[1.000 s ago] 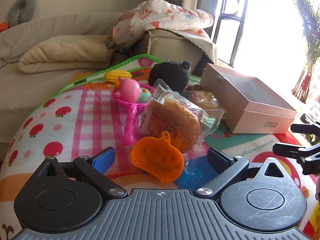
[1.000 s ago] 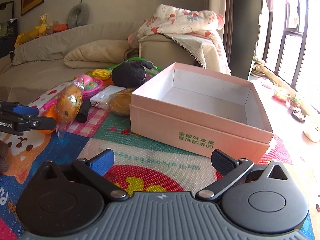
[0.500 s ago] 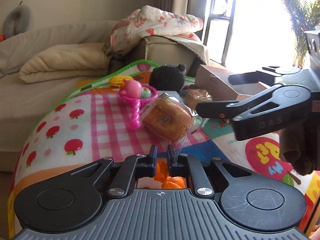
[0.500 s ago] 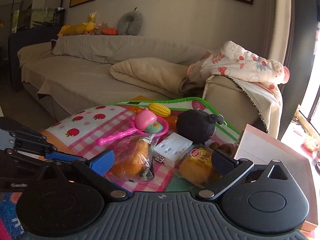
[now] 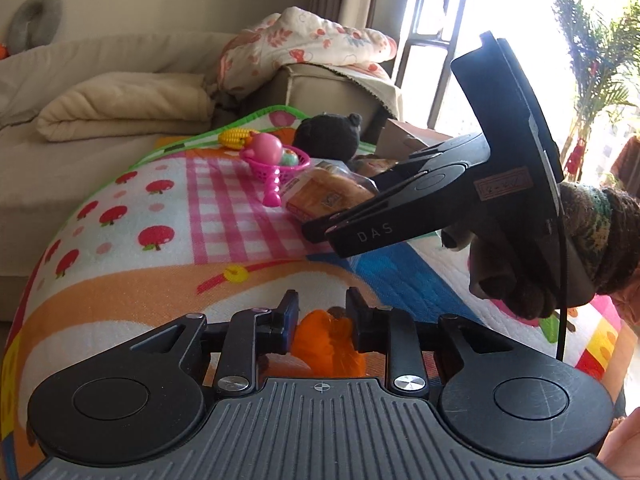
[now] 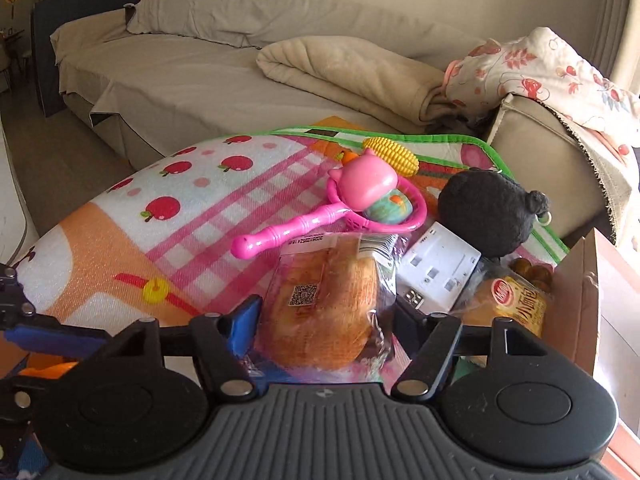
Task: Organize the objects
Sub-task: 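Grasp the orange pumpkin toy with the left tool while the right tool grasps the bagged bread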
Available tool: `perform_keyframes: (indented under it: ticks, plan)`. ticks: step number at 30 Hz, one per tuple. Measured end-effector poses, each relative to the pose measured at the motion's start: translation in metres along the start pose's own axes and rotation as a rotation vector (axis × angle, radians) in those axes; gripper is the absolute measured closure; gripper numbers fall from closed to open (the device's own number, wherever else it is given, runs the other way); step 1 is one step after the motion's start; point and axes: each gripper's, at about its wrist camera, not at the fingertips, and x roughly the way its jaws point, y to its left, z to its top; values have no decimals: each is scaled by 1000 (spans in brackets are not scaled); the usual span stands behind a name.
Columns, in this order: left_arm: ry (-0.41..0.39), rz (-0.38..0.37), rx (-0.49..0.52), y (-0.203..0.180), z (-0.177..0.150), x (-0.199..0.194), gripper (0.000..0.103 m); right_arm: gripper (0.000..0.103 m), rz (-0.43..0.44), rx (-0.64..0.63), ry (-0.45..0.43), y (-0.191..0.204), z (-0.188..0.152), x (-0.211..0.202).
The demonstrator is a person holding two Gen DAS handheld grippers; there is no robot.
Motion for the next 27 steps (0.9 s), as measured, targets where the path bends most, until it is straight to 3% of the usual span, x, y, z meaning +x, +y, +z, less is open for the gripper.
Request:
perform_keyframes:
  ticks: [4,12,19,24,27]
  plan:
    - [72,9,60,-13,-7,6,74,39,-11,0,-3,-7,-21,-28]
    - [133,75,118,-28,-13,-10,73,41,-31,46,23,-17,-69,-68]
    - [77,124,110,-35,-28,-25,74,46,-38,109,5,-24,-92,-102]
    - [52,46,121,-53,-10,-31,74,46,-68,146,-53,-36,-105,-143]
    - [40,-68,105,-74,15,-23,74,46,-99,155,-71,-45,-119,-166]
